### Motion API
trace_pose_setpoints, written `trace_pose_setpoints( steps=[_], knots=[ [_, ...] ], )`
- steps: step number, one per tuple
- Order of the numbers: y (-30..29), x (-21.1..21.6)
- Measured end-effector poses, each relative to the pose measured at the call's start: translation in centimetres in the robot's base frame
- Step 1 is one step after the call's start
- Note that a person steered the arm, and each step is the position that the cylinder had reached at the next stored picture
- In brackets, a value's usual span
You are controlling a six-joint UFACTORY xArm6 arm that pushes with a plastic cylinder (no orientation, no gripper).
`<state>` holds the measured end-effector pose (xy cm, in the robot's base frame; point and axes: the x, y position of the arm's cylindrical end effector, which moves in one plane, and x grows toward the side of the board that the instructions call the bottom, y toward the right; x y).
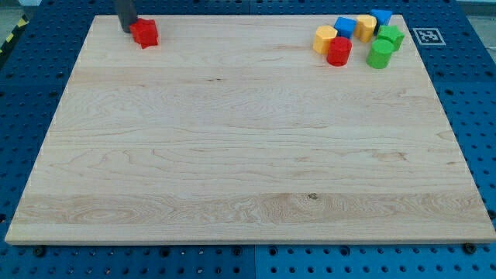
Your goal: Move the red star closer to the group of blocks
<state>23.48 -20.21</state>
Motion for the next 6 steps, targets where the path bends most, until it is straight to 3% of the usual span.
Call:
trace_pose_setpoints(
  steps=[2, 6],
  knots=[
    [6.9, 4.3],
    [11.3, 18.4]
  ],
)
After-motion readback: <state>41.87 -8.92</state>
